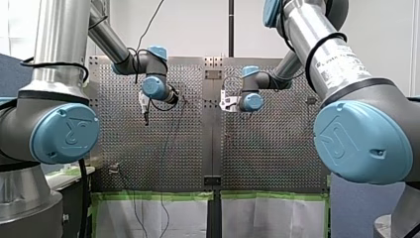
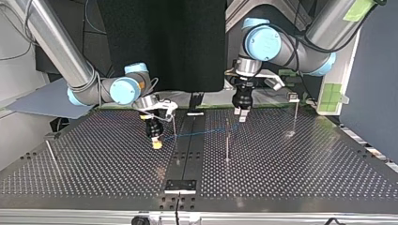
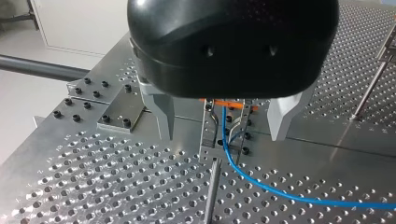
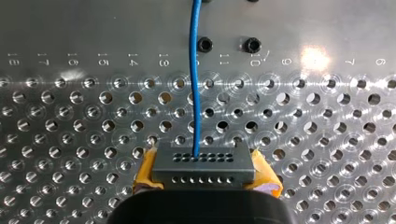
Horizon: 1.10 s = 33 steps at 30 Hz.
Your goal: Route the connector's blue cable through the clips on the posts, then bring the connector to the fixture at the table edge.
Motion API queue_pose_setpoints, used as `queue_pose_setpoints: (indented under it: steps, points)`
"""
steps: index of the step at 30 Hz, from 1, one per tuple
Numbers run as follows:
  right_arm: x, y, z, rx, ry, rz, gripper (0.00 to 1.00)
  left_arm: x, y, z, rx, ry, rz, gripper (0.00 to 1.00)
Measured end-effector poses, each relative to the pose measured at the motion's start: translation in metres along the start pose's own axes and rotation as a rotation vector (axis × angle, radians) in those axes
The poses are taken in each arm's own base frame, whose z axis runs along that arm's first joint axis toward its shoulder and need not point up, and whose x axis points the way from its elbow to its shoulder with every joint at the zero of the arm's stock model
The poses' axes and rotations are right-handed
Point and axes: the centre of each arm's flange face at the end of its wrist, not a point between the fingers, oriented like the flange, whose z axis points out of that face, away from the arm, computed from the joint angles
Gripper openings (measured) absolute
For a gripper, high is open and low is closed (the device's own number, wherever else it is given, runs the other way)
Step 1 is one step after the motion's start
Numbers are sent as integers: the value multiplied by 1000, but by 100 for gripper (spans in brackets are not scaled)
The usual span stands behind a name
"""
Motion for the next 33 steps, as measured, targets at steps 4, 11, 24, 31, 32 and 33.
queue_pose_setpoints:
  steps: [4,11,24,31,32,33]
  points:
    - [0,0,0,0,0,0,0,0,0,0,2,1,0,100]
    - [0,0,0,0,-1,0,0,0,-5,-1,17,-3,19,100]
    - [0,0,0,0,-2,0,0,2,-16,-5,59,-3,33,100]
    - [0,0,0,-1,-2,-1,0,2,-19,-6,72,-2,32,100]
    - [0,1,0,-1,-2,-1,0,2,-19,-6,73,-2,32,100]
    - [0,1,0,-1,-2,-1,0,2,-19,-6,73,-2,32,100]
